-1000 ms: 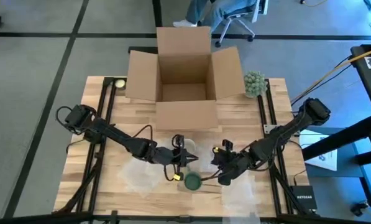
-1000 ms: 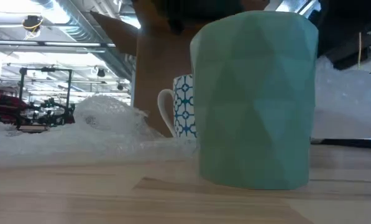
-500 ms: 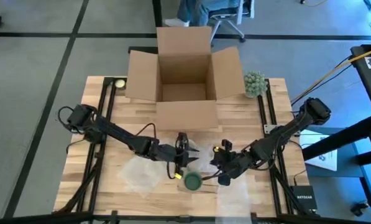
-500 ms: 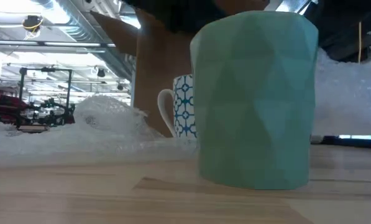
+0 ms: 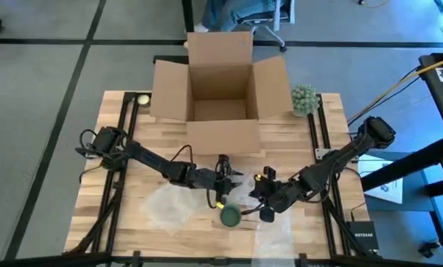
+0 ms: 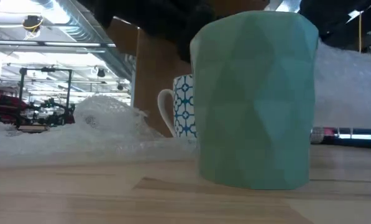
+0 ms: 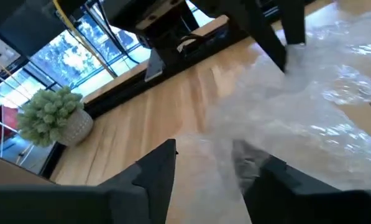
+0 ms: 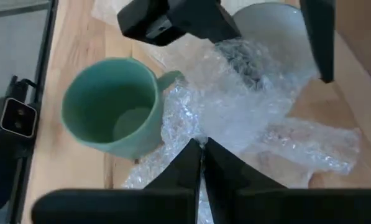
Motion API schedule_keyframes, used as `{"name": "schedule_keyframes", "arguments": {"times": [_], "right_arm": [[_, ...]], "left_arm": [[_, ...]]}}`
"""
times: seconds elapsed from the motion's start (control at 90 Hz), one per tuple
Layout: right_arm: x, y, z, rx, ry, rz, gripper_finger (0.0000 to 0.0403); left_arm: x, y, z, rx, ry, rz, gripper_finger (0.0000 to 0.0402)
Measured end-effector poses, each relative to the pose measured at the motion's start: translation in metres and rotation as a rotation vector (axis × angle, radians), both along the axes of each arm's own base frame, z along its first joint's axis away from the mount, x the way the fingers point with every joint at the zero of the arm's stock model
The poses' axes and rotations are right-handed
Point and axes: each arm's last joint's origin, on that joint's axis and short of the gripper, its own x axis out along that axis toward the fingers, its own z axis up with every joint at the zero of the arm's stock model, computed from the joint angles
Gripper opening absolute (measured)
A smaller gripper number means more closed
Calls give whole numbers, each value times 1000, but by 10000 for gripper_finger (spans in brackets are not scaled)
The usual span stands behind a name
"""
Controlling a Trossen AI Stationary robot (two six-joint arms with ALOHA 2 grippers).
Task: Wrap mug
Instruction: Prepare the right transparent bubble wrap
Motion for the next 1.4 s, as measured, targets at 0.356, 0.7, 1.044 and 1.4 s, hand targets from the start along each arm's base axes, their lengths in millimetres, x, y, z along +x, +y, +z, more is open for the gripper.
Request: {"name": "schedule_keyframes", "arguments": {"times": [0.356, 0.7, 1.044, 1.4], "right_arm": [[-8, -4, -4, 38, 102, -36, 33], [-29, -11, -13, 110, 356, -144, 161], [-44, -15, -19, 71, 444, -325, 195], [-27, -9, -47, -2, 404, -437, 195]], "left_arm": [[-3, -6, 5, -8, -11, -23, 3], [-3, -5, 5, -15, -11, -21, 0], [-3, -5, 5, -18, -14, -16, 0], [-2, -2, 5, -32, -16, -4, 0]]}}
